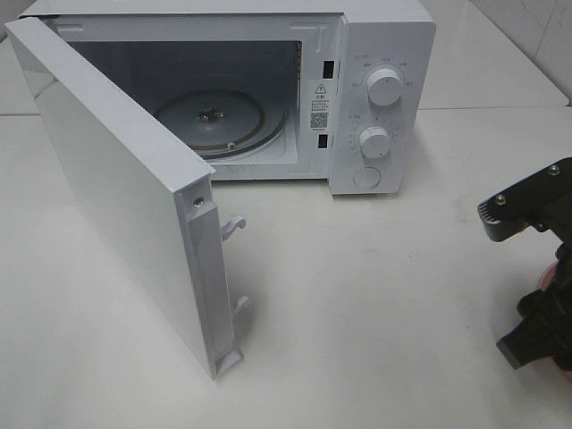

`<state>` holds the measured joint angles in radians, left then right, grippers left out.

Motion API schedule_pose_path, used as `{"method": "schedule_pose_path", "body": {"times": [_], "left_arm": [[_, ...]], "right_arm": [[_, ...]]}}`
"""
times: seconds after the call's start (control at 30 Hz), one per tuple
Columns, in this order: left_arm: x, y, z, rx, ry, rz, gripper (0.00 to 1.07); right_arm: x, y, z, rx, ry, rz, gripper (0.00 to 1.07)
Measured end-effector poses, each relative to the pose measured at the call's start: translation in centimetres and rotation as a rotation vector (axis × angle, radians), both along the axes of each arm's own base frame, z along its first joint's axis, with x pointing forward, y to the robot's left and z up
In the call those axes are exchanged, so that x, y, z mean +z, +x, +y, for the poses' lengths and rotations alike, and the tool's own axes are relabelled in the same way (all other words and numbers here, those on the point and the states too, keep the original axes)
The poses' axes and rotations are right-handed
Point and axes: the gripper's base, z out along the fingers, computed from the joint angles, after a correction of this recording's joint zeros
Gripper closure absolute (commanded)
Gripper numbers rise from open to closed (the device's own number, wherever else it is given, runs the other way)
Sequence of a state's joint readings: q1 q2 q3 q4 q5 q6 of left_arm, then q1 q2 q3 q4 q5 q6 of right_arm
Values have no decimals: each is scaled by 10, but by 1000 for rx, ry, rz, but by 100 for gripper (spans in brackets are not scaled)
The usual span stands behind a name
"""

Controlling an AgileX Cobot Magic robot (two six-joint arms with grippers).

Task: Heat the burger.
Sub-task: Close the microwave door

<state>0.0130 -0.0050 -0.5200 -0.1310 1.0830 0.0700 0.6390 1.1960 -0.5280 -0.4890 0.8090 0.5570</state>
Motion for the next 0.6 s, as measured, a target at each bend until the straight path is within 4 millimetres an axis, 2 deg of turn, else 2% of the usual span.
{"method": "schedule_pose_path", "body": {"times": [0.03,0.1,0.2,0.23,0.27,0.37,0.43,0.47,0.53,0.6], "left_arm": [[0,0,0,0,0,0,7],[0,0,0,0,0,0,7],[0,0,0,0,0,0,7],[0,0,0,0,0,0,7],[0,0,0,0,0,0,7],[0,0,0,0,0,0,7],[0,0,0,0,0,0,7],[0,0,0,0,0,0,7],[0,0,0,0,0,0,7],[0,0,0,0,0,0,7]], "right_arm": [[0,0,0,0,0,0,40],[16,-13,-4,62,66,-17,32],[20,-17,-5,72,82,-20,31],[27,-24,-9,83,110,-31,29],[33,-32,-13,86,133,-32,30],[36,-37,-16,83,141,-32,31],[44,-50,-24,65,165,-33,32],[44,-50,-24,65,165,-33,32],[57,-65,-35,61,197,-77,32],[59,-70,-39,59,210,-95,32]]}}
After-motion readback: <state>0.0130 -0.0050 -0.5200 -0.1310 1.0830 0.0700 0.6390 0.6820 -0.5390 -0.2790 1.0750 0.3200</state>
